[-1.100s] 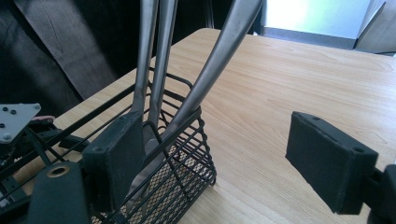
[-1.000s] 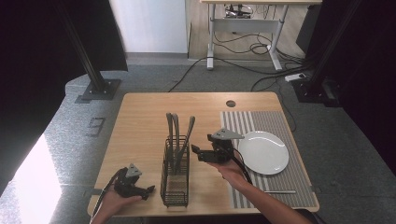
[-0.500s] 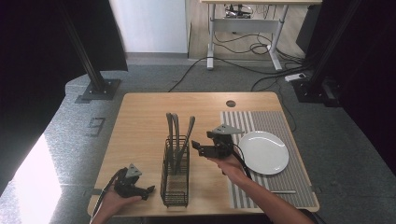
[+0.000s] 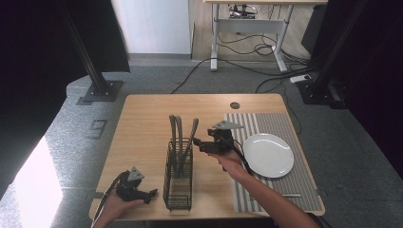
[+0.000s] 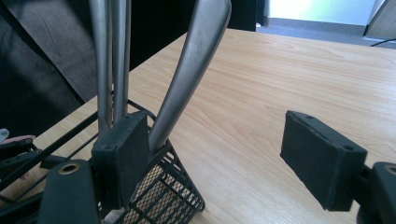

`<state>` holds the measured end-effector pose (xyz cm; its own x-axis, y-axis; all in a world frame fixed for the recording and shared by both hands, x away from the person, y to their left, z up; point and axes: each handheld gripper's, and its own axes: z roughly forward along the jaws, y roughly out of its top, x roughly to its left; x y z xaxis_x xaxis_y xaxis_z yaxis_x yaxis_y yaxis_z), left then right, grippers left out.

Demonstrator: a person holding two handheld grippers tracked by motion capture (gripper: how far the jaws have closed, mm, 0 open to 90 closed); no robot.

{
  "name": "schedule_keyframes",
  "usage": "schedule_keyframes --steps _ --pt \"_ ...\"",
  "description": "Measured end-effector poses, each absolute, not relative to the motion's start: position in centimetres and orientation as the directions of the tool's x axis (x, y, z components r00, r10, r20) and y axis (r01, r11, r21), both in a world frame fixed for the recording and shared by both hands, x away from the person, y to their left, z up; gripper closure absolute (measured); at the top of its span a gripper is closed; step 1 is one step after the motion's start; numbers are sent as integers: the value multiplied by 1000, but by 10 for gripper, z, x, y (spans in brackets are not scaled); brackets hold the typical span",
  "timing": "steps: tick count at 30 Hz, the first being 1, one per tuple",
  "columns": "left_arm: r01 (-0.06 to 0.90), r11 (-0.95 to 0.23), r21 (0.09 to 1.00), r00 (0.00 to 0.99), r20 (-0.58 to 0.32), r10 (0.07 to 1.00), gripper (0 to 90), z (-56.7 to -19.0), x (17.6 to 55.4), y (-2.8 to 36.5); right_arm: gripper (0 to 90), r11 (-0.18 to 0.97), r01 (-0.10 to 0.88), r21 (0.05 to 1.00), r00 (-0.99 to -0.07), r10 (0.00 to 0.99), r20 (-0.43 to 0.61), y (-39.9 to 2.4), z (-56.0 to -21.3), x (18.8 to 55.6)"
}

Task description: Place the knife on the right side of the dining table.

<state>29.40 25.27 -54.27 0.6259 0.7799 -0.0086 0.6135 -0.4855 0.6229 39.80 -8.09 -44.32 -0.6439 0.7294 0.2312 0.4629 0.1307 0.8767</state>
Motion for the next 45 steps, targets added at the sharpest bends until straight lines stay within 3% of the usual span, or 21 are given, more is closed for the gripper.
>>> schedule_keyframes --steps 13,25,26,27,28,38,45 --pt "614 -486 622 627 -10 779 42 -543 294 253 295 109 452 886 -651 719 244 -70 -440 414" --pt "613 -488 621 629 -9 778 42 -542 294 253 509 98 470 877 -701 645 303 -60 -443 431" --pt "613 -488 621 628 -9 778 42 -542 294 253 600 107 461 881 -719 627 299 -59 -442 430" --pt "613 -488 621 628 -9 778 42 -542 294 253 600 107 461 881 -719 627 299 -59 -442 430" --pt "613 -488 621 628 -10 778 42 -543 294 253 665 118 443 889 -731 622 282 -59 -439 428" --pt "612 -490 620 630 -9 776 42 -542 294 253 733 44 483 874 -727 577 373 -68 -432 430" --pt "613 -490 620 630 -9 777 42 -542 294 253 753 54 454 889 -748 565 348 -69 -426 423"
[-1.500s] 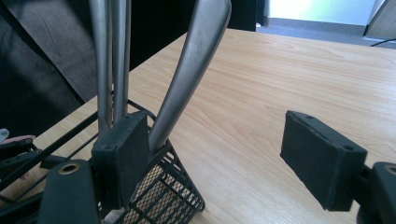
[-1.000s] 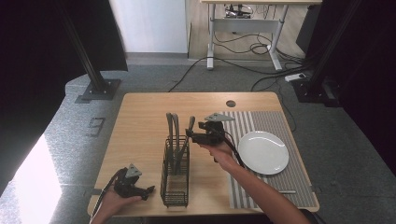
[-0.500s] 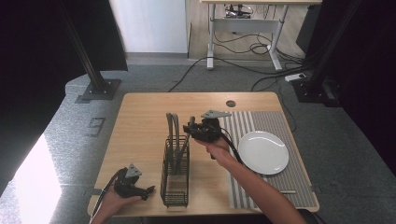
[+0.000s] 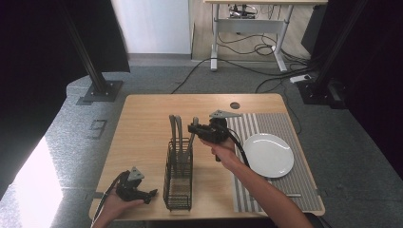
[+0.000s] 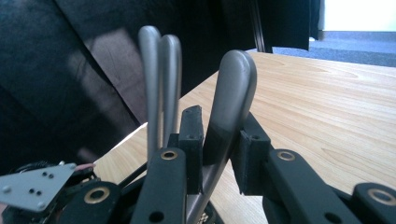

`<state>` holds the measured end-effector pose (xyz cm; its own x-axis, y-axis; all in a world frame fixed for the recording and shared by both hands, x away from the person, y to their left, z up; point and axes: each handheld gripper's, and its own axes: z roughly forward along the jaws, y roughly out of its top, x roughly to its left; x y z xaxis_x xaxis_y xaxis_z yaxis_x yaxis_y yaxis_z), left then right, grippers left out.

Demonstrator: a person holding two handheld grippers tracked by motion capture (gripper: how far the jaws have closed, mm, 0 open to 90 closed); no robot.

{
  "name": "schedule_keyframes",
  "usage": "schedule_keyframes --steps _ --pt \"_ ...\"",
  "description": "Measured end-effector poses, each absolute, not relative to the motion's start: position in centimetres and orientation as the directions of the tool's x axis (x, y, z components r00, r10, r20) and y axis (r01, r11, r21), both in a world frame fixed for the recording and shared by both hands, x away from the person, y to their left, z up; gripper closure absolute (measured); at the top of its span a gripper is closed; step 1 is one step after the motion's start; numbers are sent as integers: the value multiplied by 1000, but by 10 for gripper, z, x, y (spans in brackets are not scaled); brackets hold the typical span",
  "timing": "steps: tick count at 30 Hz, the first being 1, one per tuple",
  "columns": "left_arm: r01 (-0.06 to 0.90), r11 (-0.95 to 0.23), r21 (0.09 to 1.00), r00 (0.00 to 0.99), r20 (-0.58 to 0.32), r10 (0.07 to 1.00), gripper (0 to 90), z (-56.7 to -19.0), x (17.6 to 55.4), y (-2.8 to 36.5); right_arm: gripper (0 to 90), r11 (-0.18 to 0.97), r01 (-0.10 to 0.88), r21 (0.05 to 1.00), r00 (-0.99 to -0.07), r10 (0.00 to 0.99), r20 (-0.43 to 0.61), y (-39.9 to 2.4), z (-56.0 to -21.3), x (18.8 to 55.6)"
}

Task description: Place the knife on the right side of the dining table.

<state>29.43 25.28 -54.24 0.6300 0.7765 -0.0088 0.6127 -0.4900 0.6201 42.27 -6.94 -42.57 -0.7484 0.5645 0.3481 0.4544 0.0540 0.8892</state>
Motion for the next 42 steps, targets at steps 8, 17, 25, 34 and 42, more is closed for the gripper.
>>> schedule_keyframes --steps 8,17,25,34,42 --pt "614 -489 620 629 -9 778 41 -542 294 253 771 64 449 891 -775 525 352 -73 -422 418" --pt "613 -490 619 630 -8 777 41 -542 294 253 827 17 420 907 -796 487 359 -75 -411 406" --pt "613 -490 620 629 -8 777 41 -542 294 253 828 -68 360 930 -797 497 345 -96 -384 398" --pt "613 -489 620 629 -7 778 41 -542 294 253 828 -163 259 952 -810 501 307 -132 -341 381" --pt "613 -489 621 628 -7 778 40 -543 294 253 828 -164 242 956 -806 515 292 -148 -329 375"
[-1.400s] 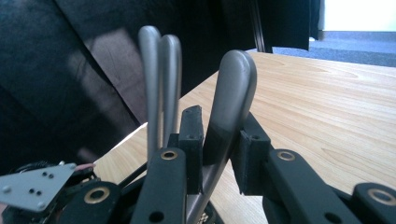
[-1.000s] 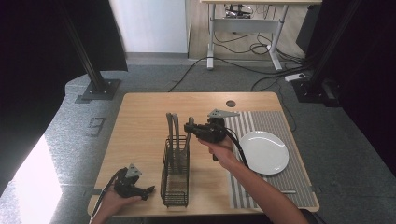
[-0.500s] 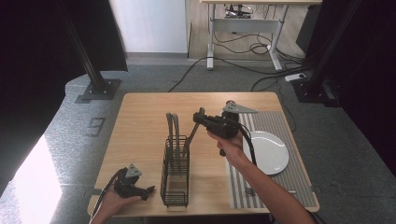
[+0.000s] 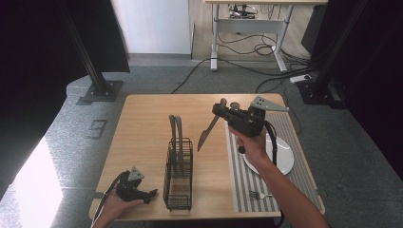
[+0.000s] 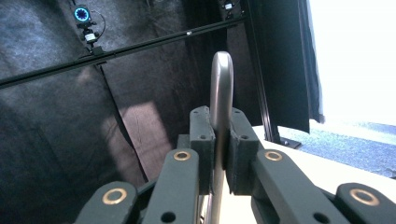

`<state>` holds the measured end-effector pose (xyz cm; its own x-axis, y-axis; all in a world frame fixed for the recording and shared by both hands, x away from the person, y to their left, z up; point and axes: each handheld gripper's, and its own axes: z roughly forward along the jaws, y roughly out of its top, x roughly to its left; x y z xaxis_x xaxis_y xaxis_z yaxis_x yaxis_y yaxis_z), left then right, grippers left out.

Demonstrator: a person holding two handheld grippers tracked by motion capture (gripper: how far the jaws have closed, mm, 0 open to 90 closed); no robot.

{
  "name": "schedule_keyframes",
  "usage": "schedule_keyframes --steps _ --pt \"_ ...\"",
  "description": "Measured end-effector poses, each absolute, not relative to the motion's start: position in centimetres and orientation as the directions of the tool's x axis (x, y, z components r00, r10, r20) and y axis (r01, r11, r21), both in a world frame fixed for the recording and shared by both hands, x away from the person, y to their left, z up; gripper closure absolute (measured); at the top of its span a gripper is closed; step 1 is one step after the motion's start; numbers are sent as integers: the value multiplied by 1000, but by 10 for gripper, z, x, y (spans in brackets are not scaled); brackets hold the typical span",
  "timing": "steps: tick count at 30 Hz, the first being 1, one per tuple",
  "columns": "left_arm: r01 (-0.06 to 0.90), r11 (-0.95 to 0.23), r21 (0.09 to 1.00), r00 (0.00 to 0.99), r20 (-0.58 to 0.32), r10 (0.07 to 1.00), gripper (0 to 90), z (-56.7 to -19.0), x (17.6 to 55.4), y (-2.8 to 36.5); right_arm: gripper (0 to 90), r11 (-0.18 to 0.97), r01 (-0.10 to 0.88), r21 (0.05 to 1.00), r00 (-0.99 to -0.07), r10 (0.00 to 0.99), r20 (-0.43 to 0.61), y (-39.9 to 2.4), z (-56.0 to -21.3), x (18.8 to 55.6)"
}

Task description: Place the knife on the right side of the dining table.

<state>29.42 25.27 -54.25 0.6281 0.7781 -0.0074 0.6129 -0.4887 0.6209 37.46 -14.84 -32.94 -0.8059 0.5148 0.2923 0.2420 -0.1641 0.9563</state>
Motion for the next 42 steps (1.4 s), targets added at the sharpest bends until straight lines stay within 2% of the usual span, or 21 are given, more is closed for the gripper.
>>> schedule_keyframes --steps 16,42 --pt "613 -486 623 627 -9 779 40 -543 294 253 828 -92 351 932 -740 583 336 -147 -381 403" --pt "614 -485 623 626 -9 780 40 -543 294 253 827 -122 379 917 -628 694 352 -175 -405 430"
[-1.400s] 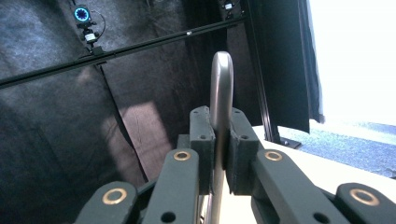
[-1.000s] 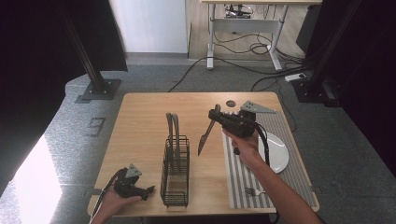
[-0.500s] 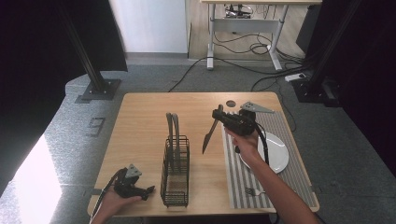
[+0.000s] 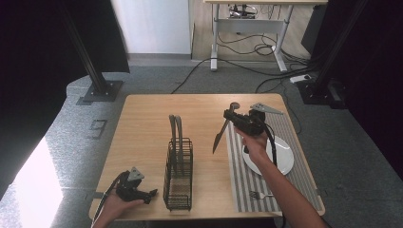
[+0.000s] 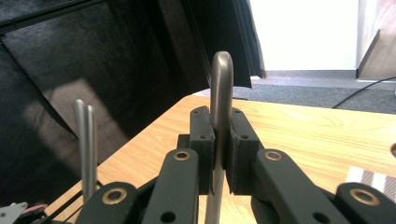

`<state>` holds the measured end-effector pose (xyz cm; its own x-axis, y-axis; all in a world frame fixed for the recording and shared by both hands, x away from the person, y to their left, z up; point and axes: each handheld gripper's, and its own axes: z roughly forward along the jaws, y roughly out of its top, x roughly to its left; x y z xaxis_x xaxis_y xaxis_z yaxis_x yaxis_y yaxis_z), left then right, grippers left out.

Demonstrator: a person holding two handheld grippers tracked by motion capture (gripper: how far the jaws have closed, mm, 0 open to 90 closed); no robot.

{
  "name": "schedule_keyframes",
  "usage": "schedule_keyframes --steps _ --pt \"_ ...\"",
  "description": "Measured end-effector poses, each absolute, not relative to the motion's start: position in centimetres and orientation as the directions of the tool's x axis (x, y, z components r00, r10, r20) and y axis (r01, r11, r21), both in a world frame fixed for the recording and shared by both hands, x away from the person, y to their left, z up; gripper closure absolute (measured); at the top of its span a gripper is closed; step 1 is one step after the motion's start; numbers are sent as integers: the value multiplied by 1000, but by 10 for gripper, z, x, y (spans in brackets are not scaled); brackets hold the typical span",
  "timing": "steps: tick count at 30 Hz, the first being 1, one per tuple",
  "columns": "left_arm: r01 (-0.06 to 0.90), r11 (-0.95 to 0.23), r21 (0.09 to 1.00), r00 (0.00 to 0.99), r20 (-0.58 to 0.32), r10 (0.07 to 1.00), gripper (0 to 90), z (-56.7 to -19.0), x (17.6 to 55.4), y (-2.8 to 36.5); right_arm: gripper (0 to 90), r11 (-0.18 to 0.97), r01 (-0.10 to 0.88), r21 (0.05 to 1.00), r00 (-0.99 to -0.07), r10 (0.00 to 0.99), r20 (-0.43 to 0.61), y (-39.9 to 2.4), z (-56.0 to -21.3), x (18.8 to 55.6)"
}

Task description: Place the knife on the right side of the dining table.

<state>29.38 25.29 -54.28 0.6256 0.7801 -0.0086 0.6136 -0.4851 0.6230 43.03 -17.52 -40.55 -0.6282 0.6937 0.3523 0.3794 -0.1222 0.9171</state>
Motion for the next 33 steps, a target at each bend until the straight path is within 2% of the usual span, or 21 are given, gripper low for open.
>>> schedule_keyframes --steps 18,33 --pt "614 -481 626 621 -8 783 35 -543 294 253 827 -206 355 912 -546 747 381 -206 -411 457" --pt "614 -483 625 623 -8 782 35 -543 294 253 827 -228 355 907 -473 793 385 -218 -422 477"
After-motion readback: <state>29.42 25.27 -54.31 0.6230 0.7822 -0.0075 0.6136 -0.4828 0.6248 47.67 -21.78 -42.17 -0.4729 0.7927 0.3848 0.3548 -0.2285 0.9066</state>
